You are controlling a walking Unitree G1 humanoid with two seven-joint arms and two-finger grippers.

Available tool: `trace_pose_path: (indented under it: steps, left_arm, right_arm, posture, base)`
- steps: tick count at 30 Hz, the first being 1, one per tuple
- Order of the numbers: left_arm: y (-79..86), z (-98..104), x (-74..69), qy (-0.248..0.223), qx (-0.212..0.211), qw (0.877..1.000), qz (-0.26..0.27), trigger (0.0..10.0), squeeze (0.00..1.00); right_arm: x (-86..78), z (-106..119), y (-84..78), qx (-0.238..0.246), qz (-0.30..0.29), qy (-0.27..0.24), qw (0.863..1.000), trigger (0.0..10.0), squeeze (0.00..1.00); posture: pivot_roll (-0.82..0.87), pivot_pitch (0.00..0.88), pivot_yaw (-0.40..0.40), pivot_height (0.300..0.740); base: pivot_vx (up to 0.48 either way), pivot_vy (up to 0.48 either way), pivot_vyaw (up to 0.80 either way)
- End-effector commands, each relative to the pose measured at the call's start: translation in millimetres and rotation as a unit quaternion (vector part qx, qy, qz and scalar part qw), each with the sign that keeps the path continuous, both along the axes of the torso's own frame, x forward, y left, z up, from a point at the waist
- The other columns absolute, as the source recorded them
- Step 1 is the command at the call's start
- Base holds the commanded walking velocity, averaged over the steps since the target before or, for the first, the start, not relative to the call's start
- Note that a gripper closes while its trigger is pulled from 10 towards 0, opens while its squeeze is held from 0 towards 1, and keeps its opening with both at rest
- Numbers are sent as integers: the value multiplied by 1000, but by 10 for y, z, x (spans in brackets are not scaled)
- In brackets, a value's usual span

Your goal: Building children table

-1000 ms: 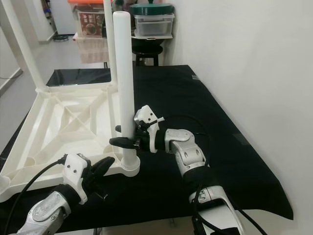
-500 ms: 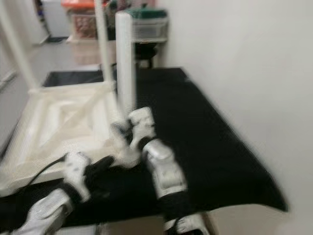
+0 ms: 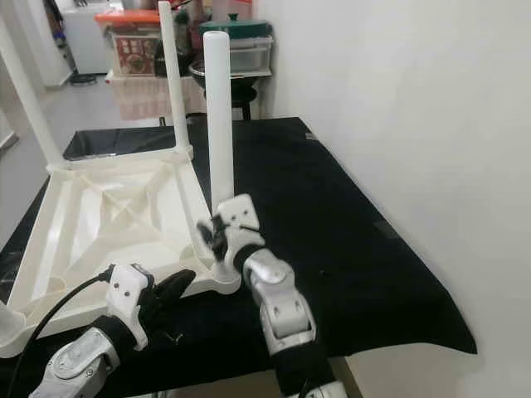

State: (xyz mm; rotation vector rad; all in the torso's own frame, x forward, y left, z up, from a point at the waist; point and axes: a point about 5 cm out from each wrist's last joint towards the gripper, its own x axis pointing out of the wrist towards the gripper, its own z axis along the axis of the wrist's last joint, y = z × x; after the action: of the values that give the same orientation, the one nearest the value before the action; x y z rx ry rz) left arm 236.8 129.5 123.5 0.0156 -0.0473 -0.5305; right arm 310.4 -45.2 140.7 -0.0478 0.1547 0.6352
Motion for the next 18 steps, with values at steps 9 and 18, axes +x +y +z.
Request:
trace_pose_path:
  steps: [9,18]
  left_arm:
    - [9,-13,10,4,0,1000,1,10000,0]
    - [1,-11,5,3,0,1000,3,10000,0]
  right_arm:
    - [-134,210,157,10,331,-39,943,10000,0]
    - [128,350,-116,-8,392,-28,920,10000,0]
  posture:
    - [40,0,-53,740]
    - [45,0,-57,740]
  base:
    - [0,0,0]
    - [0,0,0]
